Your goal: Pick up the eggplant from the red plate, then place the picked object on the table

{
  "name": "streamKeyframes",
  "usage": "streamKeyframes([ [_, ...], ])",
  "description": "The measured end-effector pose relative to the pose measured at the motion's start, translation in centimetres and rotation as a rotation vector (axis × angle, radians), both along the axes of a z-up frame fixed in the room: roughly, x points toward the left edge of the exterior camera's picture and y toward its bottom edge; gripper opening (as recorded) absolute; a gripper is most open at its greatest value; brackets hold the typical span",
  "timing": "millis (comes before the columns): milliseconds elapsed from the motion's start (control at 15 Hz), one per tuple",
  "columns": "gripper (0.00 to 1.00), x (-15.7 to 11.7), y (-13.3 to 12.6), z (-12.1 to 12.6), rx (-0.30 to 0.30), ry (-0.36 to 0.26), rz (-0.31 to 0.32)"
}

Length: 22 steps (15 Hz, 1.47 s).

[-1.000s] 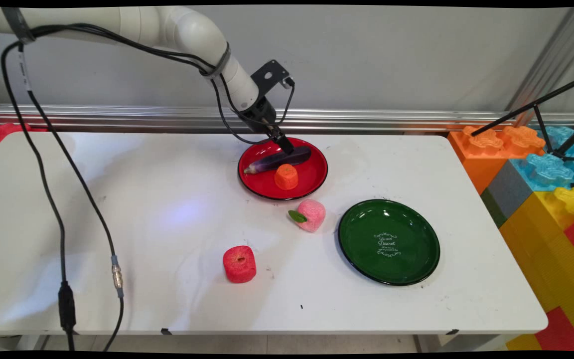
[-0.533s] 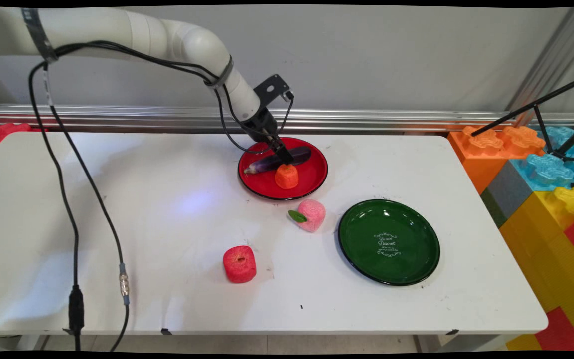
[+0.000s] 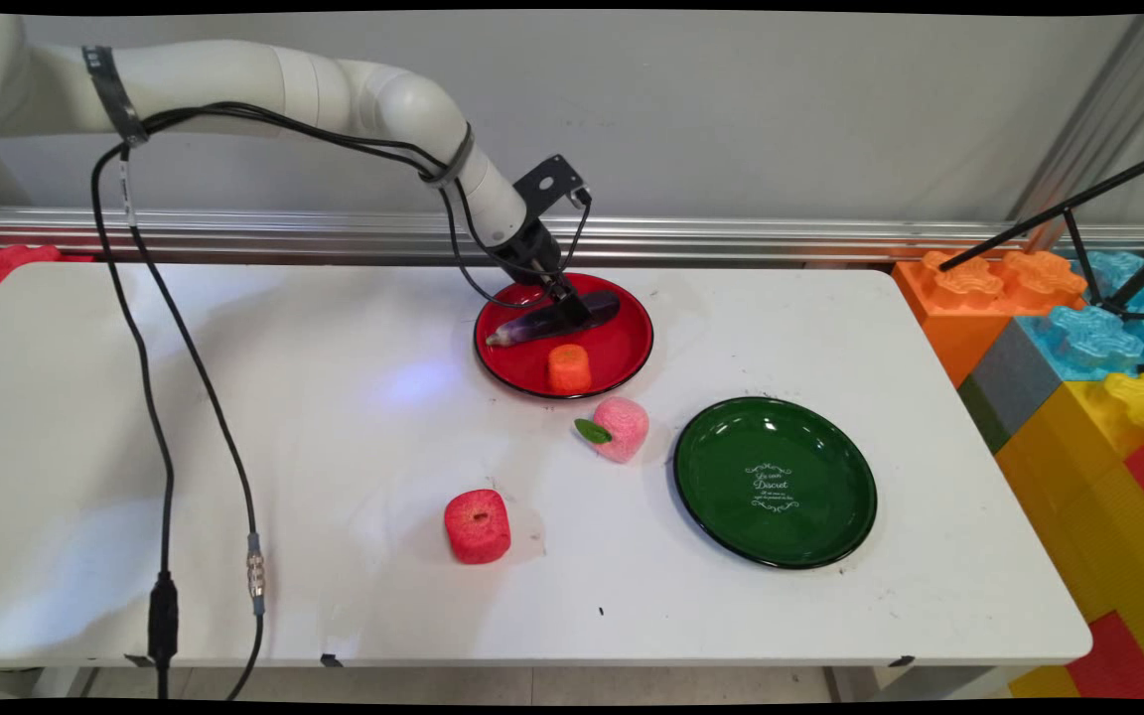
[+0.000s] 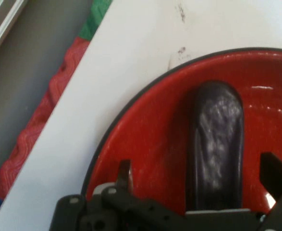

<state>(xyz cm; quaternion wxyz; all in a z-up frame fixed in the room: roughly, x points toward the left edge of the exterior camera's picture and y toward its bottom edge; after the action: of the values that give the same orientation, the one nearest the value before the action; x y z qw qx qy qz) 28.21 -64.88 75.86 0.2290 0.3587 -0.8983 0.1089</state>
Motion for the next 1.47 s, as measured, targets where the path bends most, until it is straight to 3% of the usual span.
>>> streamKeyframes([
  [333, 1.00, 0.1, -0.1, 0.1, -0.011, -0.001, -0.013],
  [400, 0.00, 0.2, -0.1, 0.1, -0.011, -0.003, -0.018],
  [933, 0.00, 0.0, 0.9, 0.4, -0.008, -0.005, -0.045],
  [1467, 0.00, -1.1, 3.0, 6.1, -0.102, -0.029, -0.010],
])
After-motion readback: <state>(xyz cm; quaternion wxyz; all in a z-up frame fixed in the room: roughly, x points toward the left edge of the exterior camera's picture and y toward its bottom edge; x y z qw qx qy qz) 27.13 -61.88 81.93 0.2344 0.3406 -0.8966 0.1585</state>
